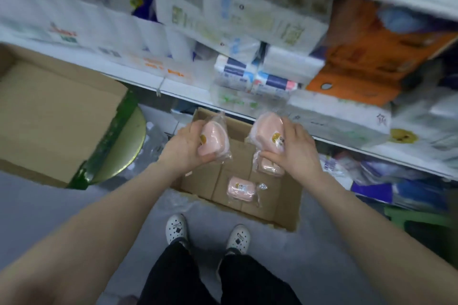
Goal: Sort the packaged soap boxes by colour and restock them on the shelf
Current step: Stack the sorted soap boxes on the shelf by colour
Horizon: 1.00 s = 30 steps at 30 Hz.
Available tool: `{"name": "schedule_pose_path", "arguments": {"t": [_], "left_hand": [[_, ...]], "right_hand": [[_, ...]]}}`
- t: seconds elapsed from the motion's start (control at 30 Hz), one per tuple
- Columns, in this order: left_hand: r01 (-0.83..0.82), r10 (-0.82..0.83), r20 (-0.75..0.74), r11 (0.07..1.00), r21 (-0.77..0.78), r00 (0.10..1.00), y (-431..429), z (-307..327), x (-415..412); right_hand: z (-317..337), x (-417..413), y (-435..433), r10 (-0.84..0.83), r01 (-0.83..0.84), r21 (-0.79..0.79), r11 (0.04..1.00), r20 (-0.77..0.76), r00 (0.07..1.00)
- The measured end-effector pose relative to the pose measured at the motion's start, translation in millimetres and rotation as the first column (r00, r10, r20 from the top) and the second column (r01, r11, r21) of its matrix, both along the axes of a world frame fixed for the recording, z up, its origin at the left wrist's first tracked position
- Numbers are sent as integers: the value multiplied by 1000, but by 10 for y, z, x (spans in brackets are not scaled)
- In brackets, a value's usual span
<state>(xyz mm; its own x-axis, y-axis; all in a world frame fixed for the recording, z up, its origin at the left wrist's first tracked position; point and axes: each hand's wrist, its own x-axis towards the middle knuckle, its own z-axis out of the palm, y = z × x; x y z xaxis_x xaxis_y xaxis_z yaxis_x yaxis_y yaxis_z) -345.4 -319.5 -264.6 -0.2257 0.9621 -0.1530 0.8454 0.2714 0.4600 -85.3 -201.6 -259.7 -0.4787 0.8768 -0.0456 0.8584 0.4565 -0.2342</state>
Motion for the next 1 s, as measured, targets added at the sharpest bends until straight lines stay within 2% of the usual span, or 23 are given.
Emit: {"name": "schedule_pose_path", "arguments": {"t": [0.2, 0.37, 0.6, 0.77, 1.0], "left_hand": [[6, 12, -103, 985, 174, 995, 93, 1000, -131], [21, 62, -193, 916, 401, 979, 266, 1671, -270], [58, 99, -250, 831, 553, 963, 848, 2490, -615], [189, 16, -343, 809, 557, 939, 1647, 2960, -914], [335, -151, -406, 837, 433, 901, 2981, 3396, -1047]], "right_hand": [[1018, -27, 188, 73, -57, 208, 977, -72, 995], [1735, -142, 440, 163, -109, 405, 908, -101, 981], [2517, -527, 875, 194, -83, 534, 842, -154, 969], [2736, -756, 1306, 99, 33, 563, 826, -203, 974], [2987, -862, 2009, -148, 273, 544, 793, -262, 954]]}}
